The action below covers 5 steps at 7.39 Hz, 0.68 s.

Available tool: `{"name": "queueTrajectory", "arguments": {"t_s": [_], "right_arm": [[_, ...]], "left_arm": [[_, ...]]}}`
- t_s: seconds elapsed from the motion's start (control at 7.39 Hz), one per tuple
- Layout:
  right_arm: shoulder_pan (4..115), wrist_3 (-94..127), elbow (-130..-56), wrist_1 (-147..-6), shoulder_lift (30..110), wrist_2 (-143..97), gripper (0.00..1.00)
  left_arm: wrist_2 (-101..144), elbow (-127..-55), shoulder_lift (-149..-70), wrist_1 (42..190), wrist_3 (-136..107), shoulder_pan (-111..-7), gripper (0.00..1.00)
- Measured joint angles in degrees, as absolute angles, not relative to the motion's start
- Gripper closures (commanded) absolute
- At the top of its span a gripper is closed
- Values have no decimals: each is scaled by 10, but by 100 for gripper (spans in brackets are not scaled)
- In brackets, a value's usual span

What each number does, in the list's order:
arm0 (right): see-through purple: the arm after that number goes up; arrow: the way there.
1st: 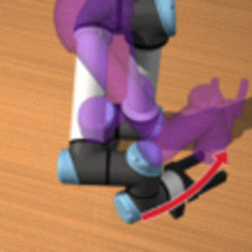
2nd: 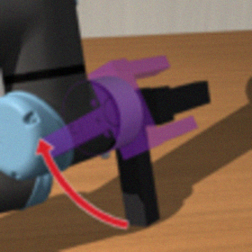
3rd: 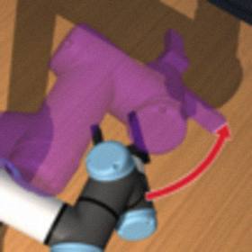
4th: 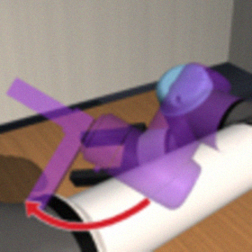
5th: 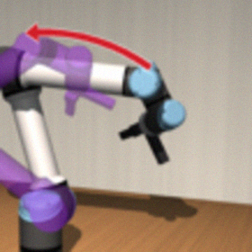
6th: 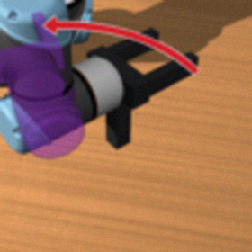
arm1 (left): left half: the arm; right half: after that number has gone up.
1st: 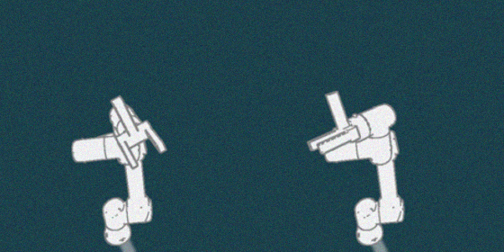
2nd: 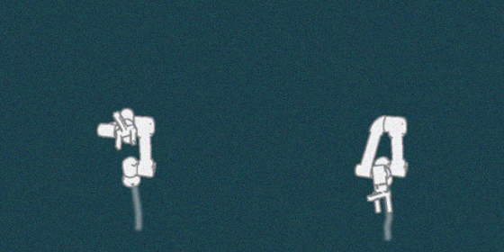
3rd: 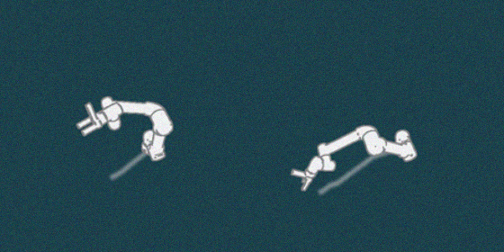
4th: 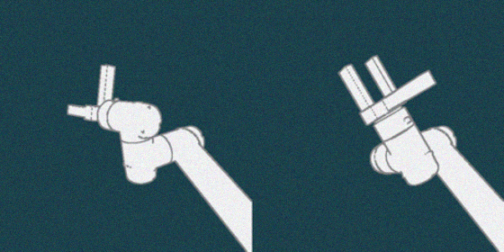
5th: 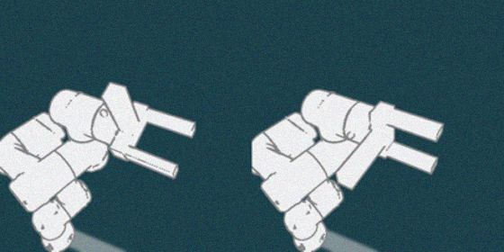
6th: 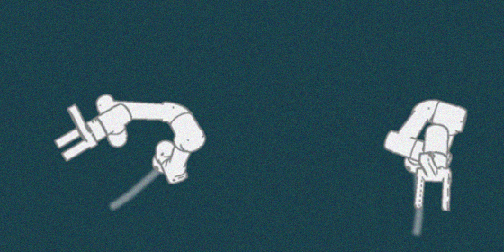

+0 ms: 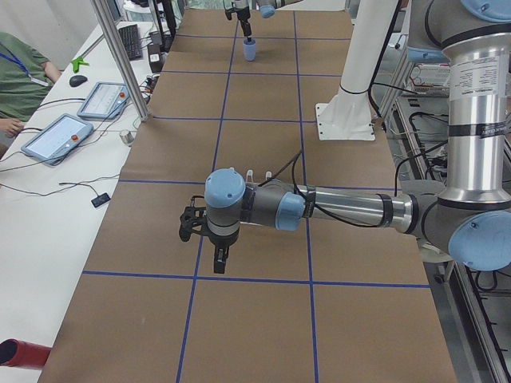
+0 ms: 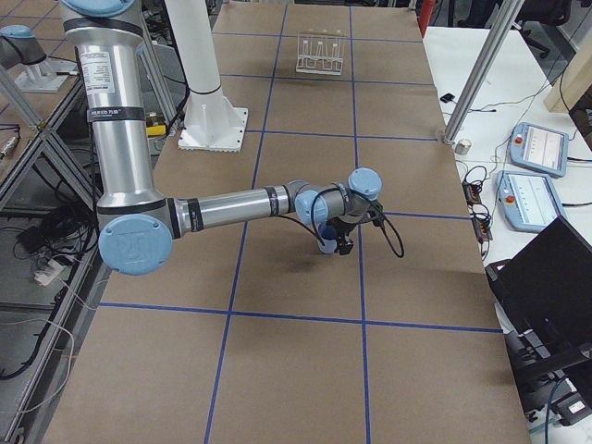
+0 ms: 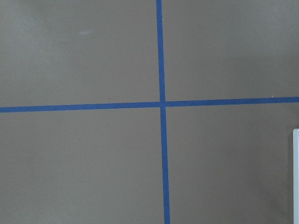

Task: Hang cup on cup holder
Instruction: 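Lower the right gripper onto the light blue cup and grasp its rim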

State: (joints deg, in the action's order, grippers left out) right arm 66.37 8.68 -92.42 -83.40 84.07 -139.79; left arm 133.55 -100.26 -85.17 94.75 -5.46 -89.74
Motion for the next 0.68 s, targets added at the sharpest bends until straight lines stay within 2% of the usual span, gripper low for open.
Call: {"name": "queueTrajectory", "arguments": {"t_s": [0.14,0.27,0.41,0.54,0.68], "right_arm": [[656,86,-918,-834,840,-1398,2],[653,85,-912,-833,839,-1397,14],[652,84,-907,-833,839,-1396,64],[652,82,-906,-833,839,-1396,100],[652,79,-906,-833,840,-1396,100]], "left_arm": [[1336,-1003,-852,947,-55,-897,1],[1336,-1004,-852,947,-55,-897,1],[1336,-1006,-850,947,-56,-898,1],[1336,-1007,-848,947,-56,-898,1],[1336,-1008,-847,947,-56,-898,1]]}}
